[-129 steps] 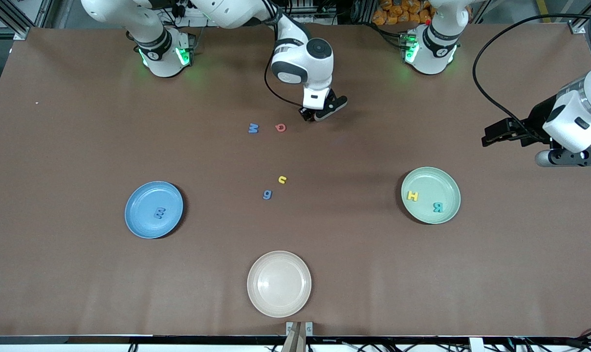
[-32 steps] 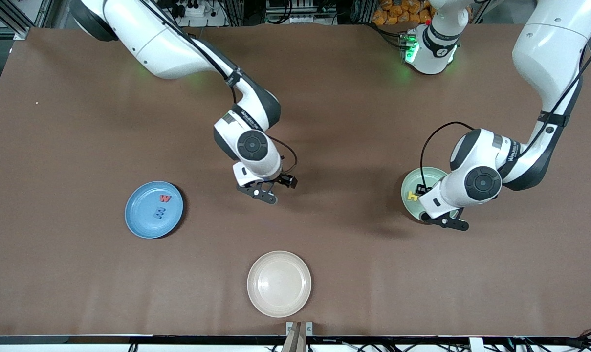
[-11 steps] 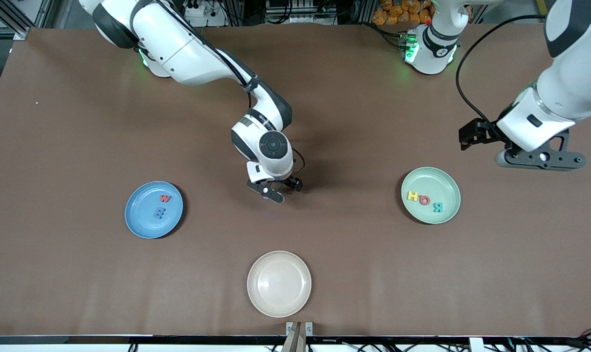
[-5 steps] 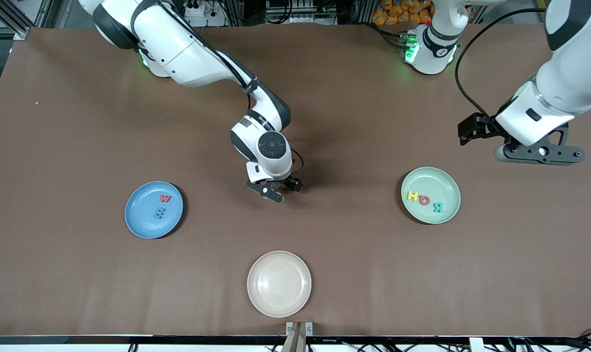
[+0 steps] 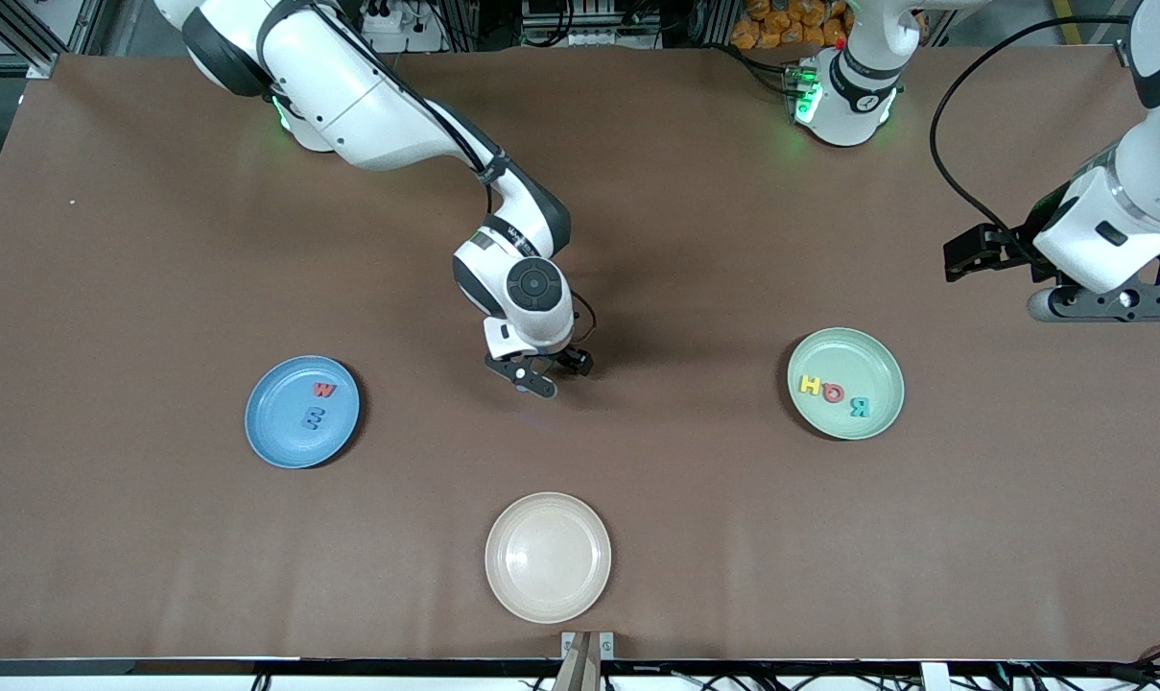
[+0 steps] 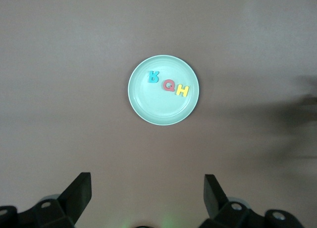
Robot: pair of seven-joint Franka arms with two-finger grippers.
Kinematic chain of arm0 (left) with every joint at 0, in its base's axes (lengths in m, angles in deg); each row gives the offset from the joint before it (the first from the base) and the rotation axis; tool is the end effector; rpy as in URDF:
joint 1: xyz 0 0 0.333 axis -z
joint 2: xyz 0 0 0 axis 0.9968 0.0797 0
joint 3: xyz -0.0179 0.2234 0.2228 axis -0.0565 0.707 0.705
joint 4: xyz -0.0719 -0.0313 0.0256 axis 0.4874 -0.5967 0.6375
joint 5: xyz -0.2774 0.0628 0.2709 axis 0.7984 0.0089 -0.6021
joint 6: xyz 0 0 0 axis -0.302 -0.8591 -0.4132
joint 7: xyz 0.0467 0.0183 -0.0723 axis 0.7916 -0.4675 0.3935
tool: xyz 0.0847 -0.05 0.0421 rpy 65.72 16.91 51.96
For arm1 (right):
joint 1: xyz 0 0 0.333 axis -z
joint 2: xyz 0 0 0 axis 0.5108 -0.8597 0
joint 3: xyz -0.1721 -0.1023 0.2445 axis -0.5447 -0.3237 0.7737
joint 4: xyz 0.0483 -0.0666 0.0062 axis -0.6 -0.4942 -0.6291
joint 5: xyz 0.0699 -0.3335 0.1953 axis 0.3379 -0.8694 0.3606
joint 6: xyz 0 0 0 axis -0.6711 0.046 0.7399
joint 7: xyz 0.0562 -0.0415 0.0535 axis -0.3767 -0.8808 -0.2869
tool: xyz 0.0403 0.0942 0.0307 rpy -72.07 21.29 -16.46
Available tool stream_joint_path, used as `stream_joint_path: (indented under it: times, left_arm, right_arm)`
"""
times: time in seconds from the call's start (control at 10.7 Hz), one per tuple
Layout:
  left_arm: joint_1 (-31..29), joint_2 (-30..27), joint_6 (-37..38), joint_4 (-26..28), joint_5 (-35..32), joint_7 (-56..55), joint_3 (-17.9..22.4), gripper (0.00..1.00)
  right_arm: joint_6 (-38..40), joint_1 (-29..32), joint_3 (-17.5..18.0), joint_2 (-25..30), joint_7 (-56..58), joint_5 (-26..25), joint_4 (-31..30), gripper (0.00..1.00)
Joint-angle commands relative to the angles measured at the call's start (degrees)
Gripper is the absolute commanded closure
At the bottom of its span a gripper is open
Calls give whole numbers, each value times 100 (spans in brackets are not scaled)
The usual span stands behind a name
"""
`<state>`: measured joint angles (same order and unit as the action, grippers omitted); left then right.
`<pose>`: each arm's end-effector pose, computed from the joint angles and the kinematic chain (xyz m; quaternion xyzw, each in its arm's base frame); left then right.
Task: Sort upper and lower case letters into plates
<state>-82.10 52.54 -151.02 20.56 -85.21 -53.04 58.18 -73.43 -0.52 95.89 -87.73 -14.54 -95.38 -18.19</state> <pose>0.5760 -0.0866 0.6005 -0.9985 0.0078 0.0535 0.0110 0.5288 0.4695 0.1693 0.9670 -0.2534 -0.0234 0.0071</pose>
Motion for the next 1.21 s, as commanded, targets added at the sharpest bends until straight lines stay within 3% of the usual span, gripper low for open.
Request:
stream_joint_path:
  times: [0.0,0.65,0.75,0.84,0.93,1.12]
  left_arm:
    - [-77,-350,19,396,151,28,46,0]
    - [-139,-438,-25,555,168,10,-41,0]
    - [-140,-438,-34,555,160,10,-41,0]
    - [-140,-438,-34,555,168,10,-41,0]
    - [-140,-438,-43,546,160,10,-50,0]
    - [-157,-438,-43,546,160,10,-129,0]
  right_arm:
    - [4,-40,-12,96,-119,-96,-67,0]
    - [110,-23,-12,148,-66,-96,-67,0]
    - [110,-31,-12,148,-92,-96,-67,7]
    - [84,-40,-12,148,-145,-96,-58,92]
    - [66,-49,-12,148,-154,-96,-58,100]
    - [66,-49,14,148,-154,-96,-58,100]
